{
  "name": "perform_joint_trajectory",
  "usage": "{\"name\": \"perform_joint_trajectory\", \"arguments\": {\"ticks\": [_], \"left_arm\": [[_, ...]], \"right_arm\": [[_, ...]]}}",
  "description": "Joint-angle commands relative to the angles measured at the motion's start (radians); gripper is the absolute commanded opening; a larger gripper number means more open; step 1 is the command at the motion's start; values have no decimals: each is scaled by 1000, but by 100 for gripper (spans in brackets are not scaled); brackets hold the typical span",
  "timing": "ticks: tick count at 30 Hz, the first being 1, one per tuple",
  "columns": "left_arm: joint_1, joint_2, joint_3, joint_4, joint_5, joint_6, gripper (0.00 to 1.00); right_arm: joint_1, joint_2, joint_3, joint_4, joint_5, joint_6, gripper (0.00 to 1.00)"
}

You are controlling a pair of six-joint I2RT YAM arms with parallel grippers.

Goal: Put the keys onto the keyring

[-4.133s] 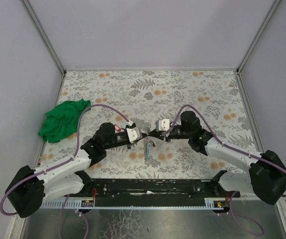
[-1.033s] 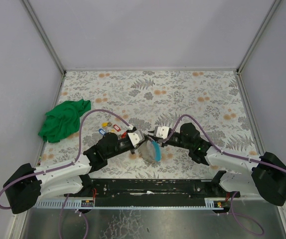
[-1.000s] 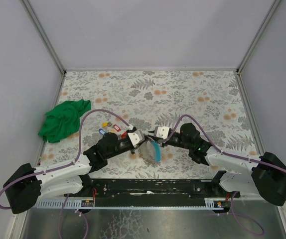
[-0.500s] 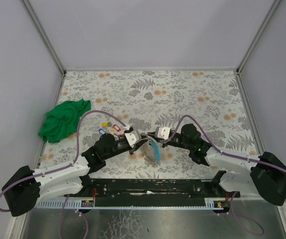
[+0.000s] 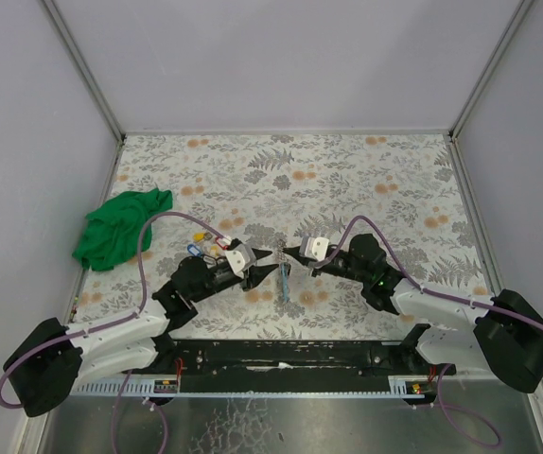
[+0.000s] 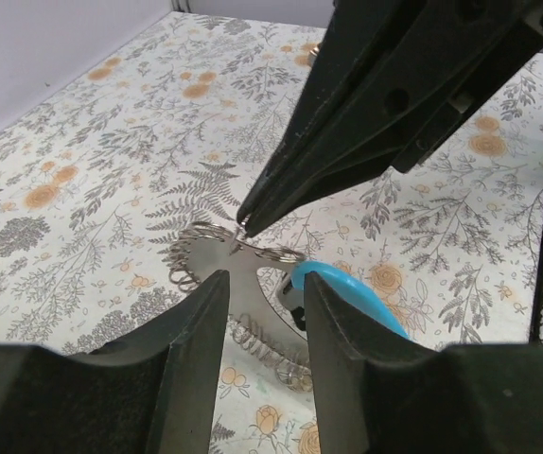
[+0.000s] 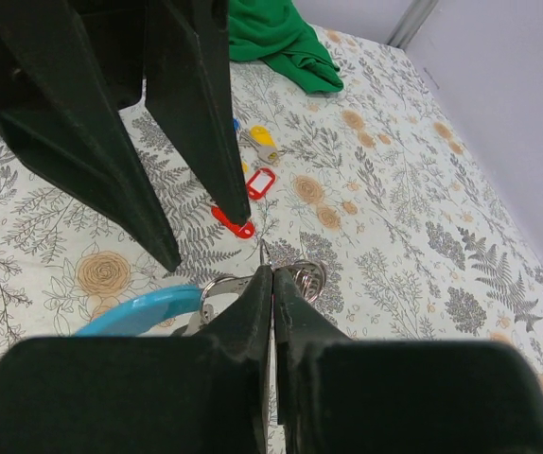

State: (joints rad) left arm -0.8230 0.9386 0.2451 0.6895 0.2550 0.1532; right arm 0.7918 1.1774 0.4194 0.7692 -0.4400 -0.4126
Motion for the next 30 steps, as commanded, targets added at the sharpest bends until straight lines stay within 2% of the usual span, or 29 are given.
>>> {"name": "perform_joint_trajectory", "arguments": {"ticks": [1, 12, 30], "left_arm": [[22, 19, -3, 149, -29, 9, 37], [32, 73, 30, 177, -42, 37, 30], [33, 125, 81, 151, 103, 52, 14]], "right_arm": [[-6, -33, -1, 85, -34, -4, 2], [-6, -56, 26, 23, -59, -64, 3], [-6, -61, 49, -5, -122, -50, 3]]}}
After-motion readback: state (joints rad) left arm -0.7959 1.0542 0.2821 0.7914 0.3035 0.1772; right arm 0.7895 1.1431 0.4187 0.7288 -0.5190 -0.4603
